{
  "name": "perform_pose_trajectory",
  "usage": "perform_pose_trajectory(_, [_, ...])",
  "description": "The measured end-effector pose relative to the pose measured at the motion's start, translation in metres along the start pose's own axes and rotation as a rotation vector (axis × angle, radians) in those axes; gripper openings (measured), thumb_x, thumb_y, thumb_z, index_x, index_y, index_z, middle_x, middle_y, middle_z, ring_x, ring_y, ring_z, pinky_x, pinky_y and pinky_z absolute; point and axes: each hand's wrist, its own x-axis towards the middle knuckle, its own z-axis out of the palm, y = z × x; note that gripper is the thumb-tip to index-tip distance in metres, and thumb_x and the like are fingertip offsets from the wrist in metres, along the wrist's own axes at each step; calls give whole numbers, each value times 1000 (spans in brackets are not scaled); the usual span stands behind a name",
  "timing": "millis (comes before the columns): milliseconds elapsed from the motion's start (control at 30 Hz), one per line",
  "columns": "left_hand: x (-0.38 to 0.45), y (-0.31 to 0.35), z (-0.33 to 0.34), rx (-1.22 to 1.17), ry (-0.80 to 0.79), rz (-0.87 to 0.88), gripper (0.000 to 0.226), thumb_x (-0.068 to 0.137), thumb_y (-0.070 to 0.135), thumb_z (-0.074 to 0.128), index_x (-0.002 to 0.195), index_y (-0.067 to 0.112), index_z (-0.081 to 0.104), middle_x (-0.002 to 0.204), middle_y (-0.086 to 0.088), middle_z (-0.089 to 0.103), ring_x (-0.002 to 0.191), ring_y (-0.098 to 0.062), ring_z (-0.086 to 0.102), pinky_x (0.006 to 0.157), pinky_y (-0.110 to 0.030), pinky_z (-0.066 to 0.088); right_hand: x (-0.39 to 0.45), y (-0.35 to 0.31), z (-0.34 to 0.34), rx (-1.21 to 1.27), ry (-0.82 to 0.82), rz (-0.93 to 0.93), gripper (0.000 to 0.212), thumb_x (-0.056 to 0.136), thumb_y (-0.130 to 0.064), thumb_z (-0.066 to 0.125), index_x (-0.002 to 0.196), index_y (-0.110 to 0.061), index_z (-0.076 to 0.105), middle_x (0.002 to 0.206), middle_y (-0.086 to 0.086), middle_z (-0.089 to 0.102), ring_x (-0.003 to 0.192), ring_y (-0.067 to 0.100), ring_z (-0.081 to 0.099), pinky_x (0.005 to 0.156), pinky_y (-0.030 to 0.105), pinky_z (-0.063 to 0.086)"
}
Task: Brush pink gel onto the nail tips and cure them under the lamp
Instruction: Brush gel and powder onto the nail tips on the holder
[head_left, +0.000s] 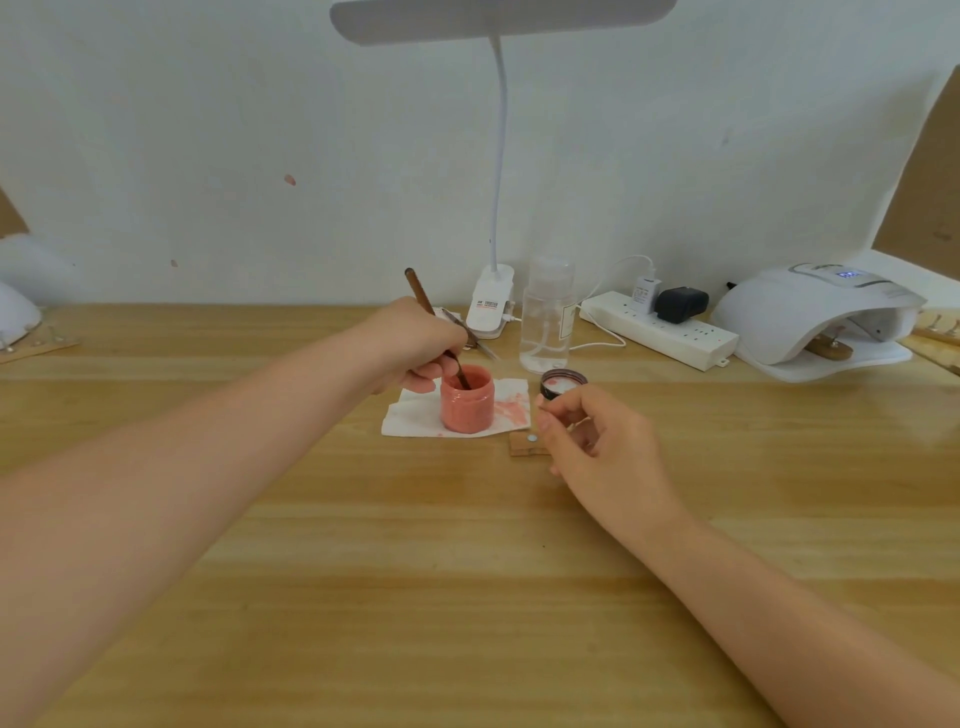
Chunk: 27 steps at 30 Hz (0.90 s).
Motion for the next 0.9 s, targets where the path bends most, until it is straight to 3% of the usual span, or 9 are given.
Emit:
perform_pose_trajectory(233, [3,-10,-25,-344,16,-131,15,86,7,53,71,8,54,39,2,51,29,-6,41,37,-13,41,0,1,0,3,-1,-7,8,87,-20,66,79,-22,63,68,21,62,61,39,57,54,37,44])
perform_pose_trajectory(367, [4,-17,-33,-413,-32,-180,15,89,8,50,74,9,51,41,2,50,31,-6,40,36,-13,40,1,3,0,-19,1,-14,8,87,-21,66,79,-22,64,68,19,62,60,36,58,56,37,47])
perform_pose_trajectory(533, [6,-20,-36,-468,-54,-204,16,88,9,51,72,9,52,42,2,50,32,-5,41,35,-13,40,1,4,1,-7,11,-25,8,86,-21,67,79,-23,64,68,19,62,59,36,54,58,49,51])
perform_pose_trajectory(900, [3,-45,-40,-585,-62,-252,15,88,11,49,73,7,52,42,1,49,30,-7,41,35,-13,39,1,3,2,-7,6,-11,9,87,-22,66,79,-25,64,67,17,62,60,36,55,56,46,50])
